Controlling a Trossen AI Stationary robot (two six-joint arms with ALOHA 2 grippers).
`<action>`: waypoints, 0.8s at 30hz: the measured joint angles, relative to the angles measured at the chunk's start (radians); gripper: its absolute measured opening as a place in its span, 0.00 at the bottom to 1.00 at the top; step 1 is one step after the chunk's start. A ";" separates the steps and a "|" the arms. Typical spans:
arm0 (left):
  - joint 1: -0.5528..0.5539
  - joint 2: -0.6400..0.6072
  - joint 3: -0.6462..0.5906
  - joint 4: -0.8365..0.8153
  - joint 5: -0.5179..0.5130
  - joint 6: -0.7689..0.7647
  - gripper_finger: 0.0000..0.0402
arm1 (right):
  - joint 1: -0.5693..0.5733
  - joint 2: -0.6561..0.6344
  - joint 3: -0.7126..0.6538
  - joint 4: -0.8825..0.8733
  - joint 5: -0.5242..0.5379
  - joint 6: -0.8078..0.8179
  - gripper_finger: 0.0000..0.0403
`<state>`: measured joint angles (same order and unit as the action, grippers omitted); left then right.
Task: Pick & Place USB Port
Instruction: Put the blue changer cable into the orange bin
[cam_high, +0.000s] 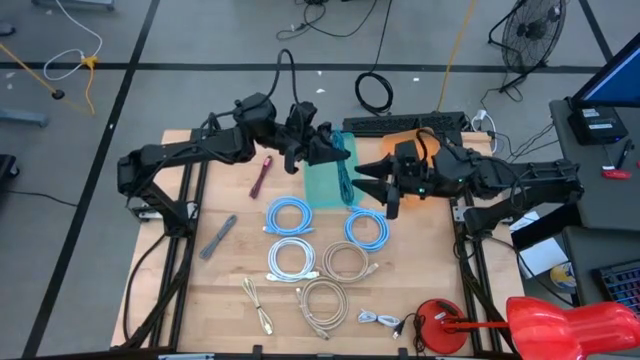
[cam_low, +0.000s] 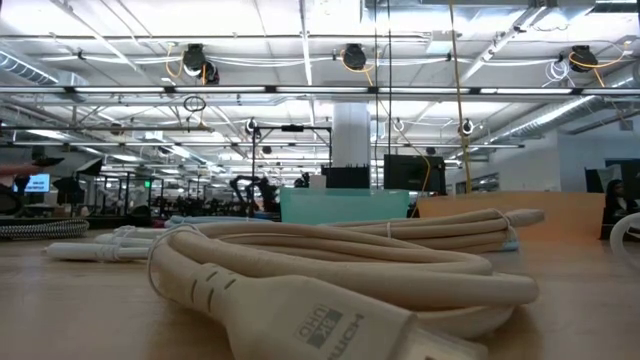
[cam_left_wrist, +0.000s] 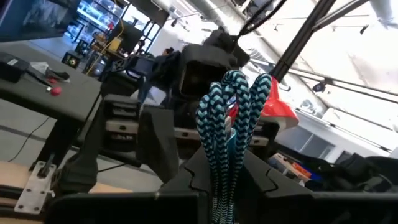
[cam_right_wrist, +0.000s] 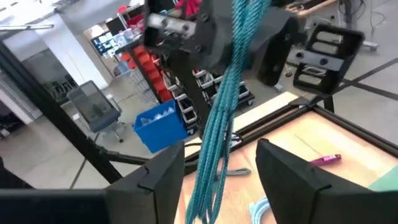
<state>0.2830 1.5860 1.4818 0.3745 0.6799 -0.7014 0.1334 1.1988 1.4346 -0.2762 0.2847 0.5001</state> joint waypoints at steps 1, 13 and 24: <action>-0.005 0.000 0.000 -0.001 -0.006 0.005 0.08 | -0.007 0.004 0.001 0.001 0.000 0.009 0.49; -0.045 0.000 0.000 -0.032 -0.040 0.033 0.08 | -0.041 0.042 0.000 0.057 -0.082 0.039 0.50; -0.050 0.000 0.000 -0.048 -0.052 0.047 0.08 | -0.043 0.061 0.000 0.081 -0.107 0.082 0.44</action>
<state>0.2329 1.5860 1.4818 0.3263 0.6277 -0.6539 0.0906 1.2602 1.4349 -0.1948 0.1780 0.5823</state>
